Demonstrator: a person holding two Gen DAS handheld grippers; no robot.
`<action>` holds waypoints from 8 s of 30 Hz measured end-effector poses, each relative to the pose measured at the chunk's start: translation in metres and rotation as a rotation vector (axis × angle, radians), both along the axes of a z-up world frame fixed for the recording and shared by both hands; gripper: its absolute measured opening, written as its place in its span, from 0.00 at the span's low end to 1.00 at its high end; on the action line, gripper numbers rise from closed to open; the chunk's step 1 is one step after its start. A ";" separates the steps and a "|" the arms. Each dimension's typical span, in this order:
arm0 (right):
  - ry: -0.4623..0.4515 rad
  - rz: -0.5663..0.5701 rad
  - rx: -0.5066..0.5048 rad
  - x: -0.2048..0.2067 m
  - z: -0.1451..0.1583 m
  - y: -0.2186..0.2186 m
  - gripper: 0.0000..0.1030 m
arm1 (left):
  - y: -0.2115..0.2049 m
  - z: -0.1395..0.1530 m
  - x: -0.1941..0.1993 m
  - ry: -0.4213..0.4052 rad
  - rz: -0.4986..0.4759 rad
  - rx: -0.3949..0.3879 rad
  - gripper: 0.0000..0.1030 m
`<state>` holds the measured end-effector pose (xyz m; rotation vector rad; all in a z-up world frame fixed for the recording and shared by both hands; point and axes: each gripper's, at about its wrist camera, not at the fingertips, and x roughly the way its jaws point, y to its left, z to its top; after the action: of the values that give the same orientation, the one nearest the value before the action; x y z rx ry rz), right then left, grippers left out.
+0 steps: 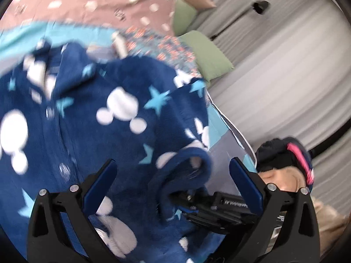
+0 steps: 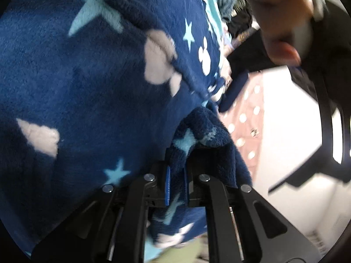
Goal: Fold small clothes
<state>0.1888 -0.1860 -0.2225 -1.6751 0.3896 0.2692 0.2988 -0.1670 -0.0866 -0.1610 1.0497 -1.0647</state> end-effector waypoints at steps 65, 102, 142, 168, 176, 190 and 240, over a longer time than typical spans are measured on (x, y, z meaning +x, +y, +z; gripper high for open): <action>-0.497 -0.123 0.466 0.023 0.057 0.221 0.18 | 0.299 0.044 0.053 0.246 0.549 -0.336 0.08; 0.476 -0.881 1.356 0.108 0.051 -0.004 0.72 | 0.511 -0.121 -0.082 0.178 1.005 0.338 0.64; 0.089 -0.047 1.204 -0.016 0.154 0.171 0.88 | 0.463 0.119 -0.040 0.055 1.004 -0.248 0.06; 0.578 -0.406 1.565 0.022 0.136 0.152 0.81 | 0.304 0.146 -0.030 0.108 0.603 -0.209 0.00; 0.930 -0.595 1.627 0.036 0.119 0.053 0.84 | 0.356 0.050 -0.076 0.095 0.672 -0.014 0.34; 1.314 -0.670 1.594 0.091 0.072 0.076 0.17 | 0.307 -0.051 -0.082 0.327 0.532 -0.042 0.46; 1.170 -0.499 1.492 0.138 0.304 0.052 0.10 | 0.130 0.099 -0.110 -0.871 0.859 0.393 0.09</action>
<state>0.3269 -0.1339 0.0813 0.2012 1.0771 0.8748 0.1891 -0.0367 0.0124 0.1629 0.2901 -0.0744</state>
